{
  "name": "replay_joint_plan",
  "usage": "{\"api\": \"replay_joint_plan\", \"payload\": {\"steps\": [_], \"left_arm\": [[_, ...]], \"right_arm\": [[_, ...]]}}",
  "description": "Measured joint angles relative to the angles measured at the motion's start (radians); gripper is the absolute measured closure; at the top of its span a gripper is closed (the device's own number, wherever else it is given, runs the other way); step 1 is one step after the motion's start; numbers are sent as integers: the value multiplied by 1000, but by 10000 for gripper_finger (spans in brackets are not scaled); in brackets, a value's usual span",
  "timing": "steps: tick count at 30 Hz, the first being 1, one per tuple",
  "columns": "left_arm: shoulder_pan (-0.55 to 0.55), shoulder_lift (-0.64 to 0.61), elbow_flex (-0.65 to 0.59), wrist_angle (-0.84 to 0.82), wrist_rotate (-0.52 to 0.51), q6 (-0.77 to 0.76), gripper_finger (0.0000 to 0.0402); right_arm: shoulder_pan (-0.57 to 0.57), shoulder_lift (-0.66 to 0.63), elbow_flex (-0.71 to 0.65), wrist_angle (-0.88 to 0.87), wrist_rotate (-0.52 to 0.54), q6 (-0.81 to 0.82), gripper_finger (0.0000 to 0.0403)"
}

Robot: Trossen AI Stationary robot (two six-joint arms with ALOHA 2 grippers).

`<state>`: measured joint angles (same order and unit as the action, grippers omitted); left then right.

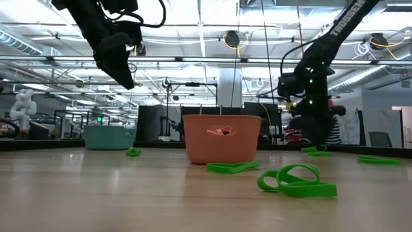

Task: Sort rubber bands into baskets
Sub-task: Put the green rubber band into the green bin

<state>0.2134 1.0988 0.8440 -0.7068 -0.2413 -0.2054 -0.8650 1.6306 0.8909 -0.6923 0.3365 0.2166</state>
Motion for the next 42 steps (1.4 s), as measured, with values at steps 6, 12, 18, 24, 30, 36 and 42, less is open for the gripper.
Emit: {"api": "replay_joint_plan", "payload": {"steps": [6, 12, 18, 24, 30, 36, 42], "left_arm": [[0, 0, 0, 0, -1, 0, 258], [0, 0, 0, 7, -2, 2, 258], [0, 0, 0, 42, -3, 28, 258], [0, 0, 0, 51, -3, 32, 258], [0, 0, 0, 53, -3, 37, 258], [0, 0, 0, 54, -3, 37, 258], [0, 0, 0, 54, -3, 36, 258]], "right_arm": [[-22, 62, 1, 2, -26, -40, 286], [-24, 70, 2, 3, -32, -77, 359], [-27, 15, -3, -8, -13, -101, 392], [-25, -83, -2, -29, -64, -107, 400], [-18, -191, -2, -32, -201, -109, 399], [11, -274, -2, -32, -212, -102, 399], [38, -338, -2, -30, -213, -79, 399]]}}
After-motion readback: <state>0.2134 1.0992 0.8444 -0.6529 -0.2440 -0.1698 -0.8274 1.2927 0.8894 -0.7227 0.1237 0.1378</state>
